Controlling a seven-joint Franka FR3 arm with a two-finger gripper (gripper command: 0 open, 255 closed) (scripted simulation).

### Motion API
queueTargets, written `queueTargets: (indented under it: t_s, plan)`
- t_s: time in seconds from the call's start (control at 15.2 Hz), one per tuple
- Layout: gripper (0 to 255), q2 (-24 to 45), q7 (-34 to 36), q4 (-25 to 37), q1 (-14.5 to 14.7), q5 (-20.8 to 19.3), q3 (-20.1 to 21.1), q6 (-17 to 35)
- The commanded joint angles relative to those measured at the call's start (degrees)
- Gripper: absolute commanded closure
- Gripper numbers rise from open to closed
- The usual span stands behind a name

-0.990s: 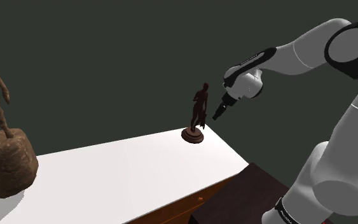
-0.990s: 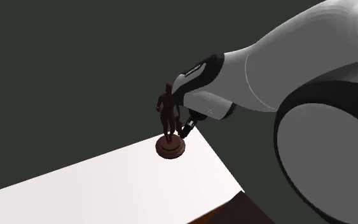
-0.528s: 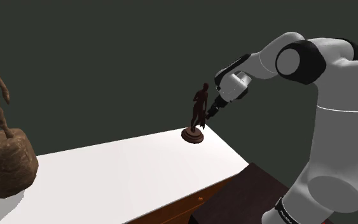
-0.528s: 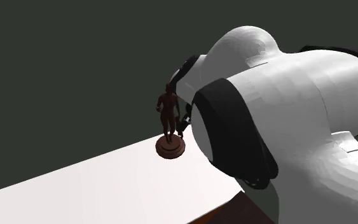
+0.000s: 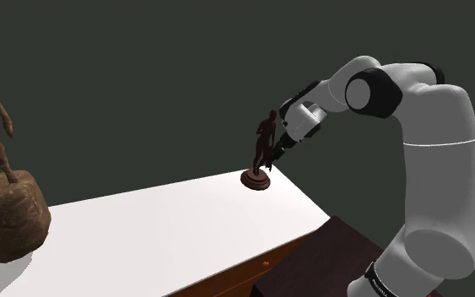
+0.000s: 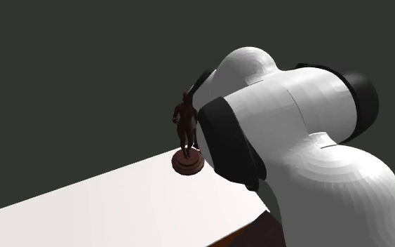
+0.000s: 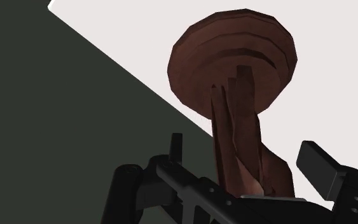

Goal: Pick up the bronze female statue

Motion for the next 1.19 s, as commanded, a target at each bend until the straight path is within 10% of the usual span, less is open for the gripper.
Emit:
queueTargets:
  t_s: [0.0,0.13,0.2,1.12]
  plan:
    - [0,1.5,-1.5,0.3,-0.6,1.6,0.8,0.7]
    - [0,1.5,-1.5,0.3,-0.6,1.6,0.8,0.7]
    - [255,1.6,-1.4,0.4,-0.6,1.6,0.8,0.7]
    - [255,-1.4,1.3,-0.3,0.6,-1.4,-0.7,-0.6]
